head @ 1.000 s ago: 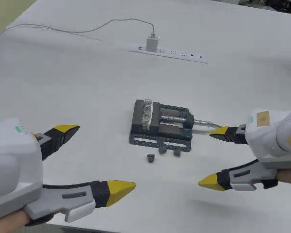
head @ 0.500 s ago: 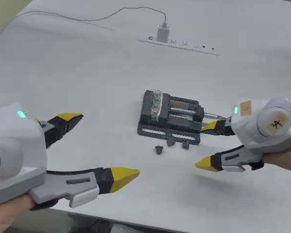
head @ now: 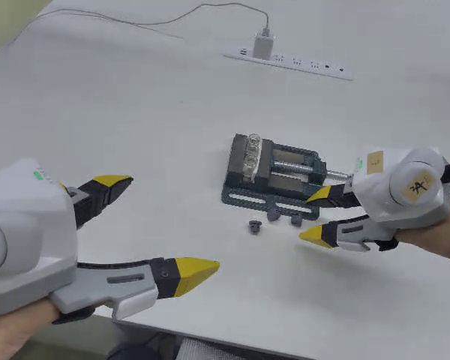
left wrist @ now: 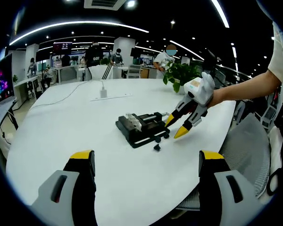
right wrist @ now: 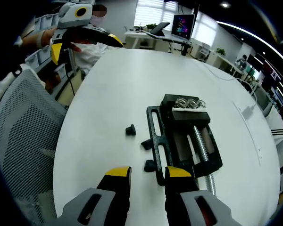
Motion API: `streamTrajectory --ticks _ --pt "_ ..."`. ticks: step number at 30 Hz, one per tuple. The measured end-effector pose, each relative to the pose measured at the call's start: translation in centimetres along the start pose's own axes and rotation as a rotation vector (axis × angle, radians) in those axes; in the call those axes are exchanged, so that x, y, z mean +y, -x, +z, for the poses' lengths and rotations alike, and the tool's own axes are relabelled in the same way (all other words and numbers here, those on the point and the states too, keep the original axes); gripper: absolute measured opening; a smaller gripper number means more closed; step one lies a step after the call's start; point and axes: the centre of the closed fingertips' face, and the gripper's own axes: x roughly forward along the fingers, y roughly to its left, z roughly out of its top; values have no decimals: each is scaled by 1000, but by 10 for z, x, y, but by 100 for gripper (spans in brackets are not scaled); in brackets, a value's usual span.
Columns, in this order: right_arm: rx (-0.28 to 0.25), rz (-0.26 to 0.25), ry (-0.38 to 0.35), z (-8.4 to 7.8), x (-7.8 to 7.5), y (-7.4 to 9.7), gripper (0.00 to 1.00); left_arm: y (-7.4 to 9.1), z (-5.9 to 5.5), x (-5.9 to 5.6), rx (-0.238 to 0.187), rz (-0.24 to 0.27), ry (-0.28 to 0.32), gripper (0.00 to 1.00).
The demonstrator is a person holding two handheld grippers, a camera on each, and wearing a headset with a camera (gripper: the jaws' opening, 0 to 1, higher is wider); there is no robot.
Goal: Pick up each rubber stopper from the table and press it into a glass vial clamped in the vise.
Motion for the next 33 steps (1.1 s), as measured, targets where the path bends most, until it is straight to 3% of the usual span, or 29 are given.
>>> streamTrajectory --ticks 14,33 --pt "3 4 36 -4 -4 -7 13 0 -3 2 7 7 12 89" --pt "-2 1 41 -6 -7 -10 8 -3 -4 1 13 1 15 88"
